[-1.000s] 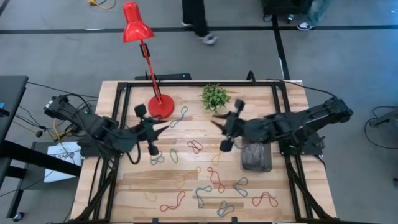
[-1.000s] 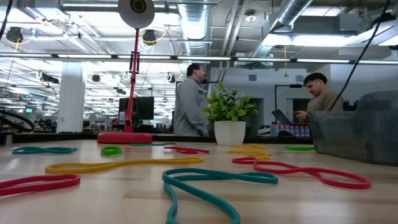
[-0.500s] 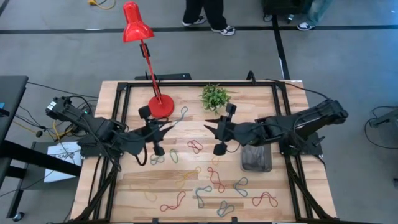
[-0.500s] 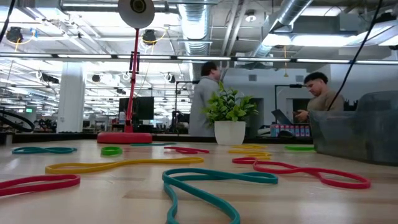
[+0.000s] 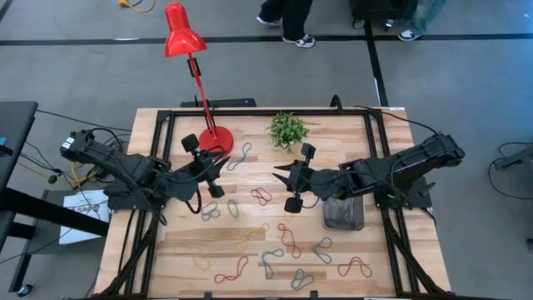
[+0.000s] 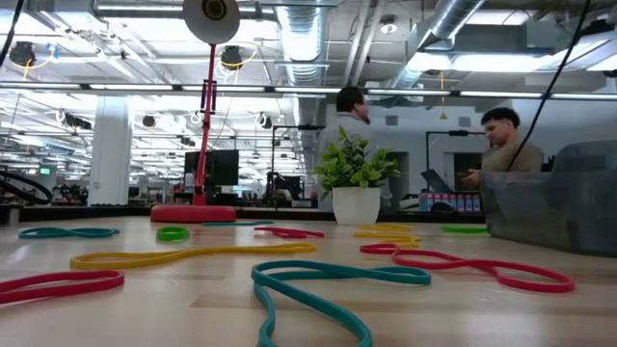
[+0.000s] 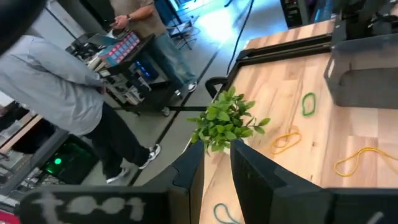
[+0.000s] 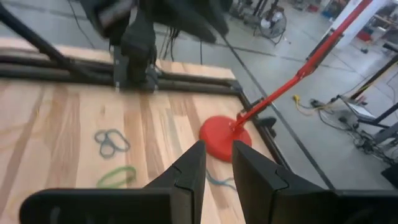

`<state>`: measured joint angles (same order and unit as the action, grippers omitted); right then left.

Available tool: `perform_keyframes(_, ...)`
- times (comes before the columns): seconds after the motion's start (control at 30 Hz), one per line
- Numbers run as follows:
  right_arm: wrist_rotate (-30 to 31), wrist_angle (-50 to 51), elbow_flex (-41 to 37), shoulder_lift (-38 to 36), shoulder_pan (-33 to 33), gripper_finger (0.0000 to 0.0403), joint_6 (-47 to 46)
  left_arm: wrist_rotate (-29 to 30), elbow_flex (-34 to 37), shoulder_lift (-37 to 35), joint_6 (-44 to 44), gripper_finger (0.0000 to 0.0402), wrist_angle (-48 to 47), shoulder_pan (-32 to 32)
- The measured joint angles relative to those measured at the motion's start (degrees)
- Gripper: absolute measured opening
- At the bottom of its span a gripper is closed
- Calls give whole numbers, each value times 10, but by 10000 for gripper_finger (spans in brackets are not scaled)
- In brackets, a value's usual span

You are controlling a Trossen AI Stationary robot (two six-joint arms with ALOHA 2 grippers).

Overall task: Pick and place items into bin
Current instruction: Put the green rubber band into the black bin

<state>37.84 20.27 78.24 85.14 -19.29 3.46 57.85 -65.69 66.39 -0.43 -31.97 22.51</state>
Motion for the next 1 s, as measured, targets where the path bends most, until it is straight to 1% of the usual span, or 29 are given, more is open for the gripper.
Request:
perform_keyframes(0.13,-9,5,-2,6,10,71,0,-36,0,0,-4,70,0,-15)
perform_keyframes(0.23,-16,2,-1,9,21,71,0,-48,0,0,-11,70,-1,-20)
perform_keyframes(0.43,-27,7,-1,9,27,71,-3,-41,0,0,-13,70,-3,-20)
perform_keyframes(0.5,-21,7,-1,9,26,71,15,-34,0,0,-13,70,-3,-20)
perform_keyframes(0.63,-15,8,-1,9,26,68,25,-20,0,0,-13,70,-3,-21)
perform_keyframes(1.0,-17,14,-1,9,33,63,23,-21,0,0,-20,70,-3,-27)
